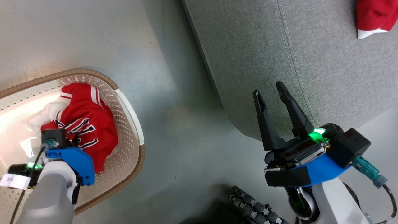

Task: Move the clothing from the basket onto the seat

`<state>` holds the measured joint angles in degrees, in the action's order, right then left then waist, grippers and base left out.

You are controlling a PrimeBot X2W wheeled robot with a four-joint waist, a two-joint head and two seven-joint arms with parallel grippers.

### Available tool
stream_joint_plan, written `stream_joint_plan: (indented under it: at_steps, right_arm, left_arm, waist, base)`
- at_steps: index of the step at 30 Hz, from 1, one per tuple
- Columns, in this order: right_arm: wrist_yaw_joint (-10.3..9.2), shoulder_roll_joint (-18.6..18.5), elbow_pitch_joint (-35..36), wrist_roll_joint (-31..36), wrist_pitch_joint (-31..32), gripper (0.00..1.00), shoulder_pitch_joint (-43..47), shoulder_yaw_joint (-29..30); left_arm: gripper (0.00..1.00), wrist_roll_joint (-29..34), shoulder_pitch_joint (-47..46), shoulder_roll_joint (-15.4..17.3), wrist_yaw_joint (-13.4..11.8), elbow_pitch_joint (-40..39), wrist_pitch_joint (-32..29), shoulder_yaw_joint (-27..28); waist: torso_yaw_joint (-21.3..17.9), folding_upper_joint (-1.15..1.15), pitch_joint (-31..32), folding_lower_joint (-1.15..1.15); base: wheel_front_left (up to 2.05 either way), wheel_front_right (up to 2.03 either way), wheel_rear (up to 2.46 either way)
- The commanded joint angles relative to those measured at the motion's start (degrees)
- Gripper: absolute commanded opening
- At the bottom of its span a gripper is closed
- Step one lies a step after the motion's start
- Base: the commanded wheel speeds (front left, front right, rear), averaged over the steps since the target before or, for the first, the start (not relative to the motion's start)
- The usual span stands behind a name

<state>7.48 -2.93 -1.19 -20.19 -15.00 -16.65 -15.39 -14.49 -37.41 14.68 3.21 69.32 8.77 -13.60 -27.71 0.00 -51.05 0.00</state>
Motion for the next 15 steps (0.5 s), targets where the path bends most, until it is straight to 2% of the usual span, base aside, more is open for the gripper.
stream_joint_plan:
  at_steps: [1,9,15]
  right_arm:
    - [0.03,0.1,0.2,-0.2,-0.3,1.0,-1.1,-0.1]
    - [0.03,0.1,0.0,-0.1,-0.3,1.0,-1.4,-0.3]
    - [0.03,0.1,-0.2,0.3,-0.3,1.0,-1.5,0.0]
  left_arm:
    - [0.0,-0.2,-1.5,0.9,0.5,0.6,0.4,0.0]
    - [0.0,-0.9,-3.9,1.6,1.7,2.7,0.4,-0.5]
    - [0.0,-1.1,-5.3,0.6,1.4,3.6,0.3,-1.1]
  waist:
    - [-0.1,0.0,-0.1,0.0]
    - [-0.1,0.0,-0.3,0.0]
    - [0.3,0.0,-0.2,0.0]
  base:
    - [0.0,0.0,0.0]
    - [0.0,0.0,0.0]
    - [0.0,0.0,0.0]
